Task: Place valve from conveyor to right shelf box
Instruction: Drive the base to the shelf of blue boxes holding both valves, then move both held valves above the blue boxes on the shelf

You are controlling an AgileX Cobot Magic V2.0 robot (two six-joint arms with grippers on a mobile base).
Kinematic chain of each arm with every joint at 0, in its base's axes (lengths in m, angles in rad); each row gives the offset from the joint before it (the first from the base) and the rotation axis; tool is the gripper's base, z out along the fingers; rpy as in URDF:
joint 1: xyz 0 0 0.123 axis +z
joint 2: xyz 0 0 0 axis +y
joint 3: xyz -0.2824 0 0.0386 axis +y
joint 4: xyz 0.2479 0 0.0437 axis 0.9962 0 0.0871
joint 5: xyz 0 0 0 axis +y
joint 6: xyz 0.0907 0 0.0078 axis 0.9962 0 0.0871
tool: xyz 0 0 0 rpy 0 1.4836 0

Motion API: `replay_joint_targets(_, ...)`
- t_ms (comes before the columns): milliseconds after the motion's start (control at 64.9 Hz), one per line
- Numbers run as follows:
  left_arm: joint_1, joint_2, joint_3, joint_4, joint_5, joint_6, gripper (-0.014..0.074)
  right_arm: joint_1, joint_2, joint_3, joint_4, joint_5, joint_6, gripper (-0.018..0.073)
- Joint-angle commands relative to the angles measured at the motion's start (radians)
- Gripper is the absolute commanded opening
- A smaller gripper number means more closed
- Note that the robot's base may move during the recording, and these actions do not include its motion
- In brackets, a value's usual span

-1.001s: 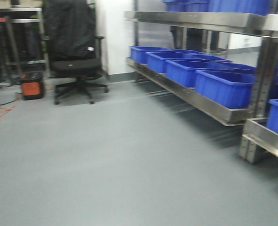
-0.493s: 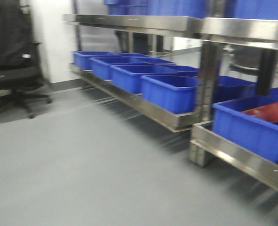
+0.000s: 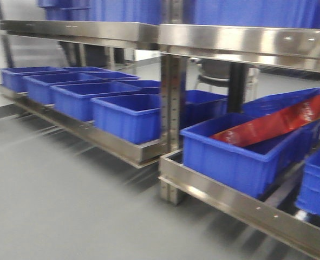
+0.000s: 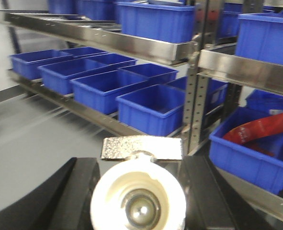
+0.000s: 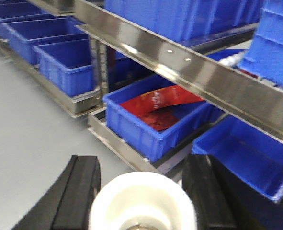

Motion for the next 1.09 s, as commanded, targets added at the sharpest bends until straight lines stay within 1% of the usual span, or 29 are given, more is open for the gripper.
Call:
replay_joint_targets(0,0.0,-0.002,-0.004,0.0,-0.059,0.0,-0.0111,-0.004,-0.007,-0.009,-0.005,-0.071,-0.003,-0.0162)
replay_joint_targets(1078,0.0,-0.002,-0.004,0.0,-0.059,0.0,-0.0111,-0.004,-0.007,-0.009,-0.005,-0.071,-0.003,-0.0162)
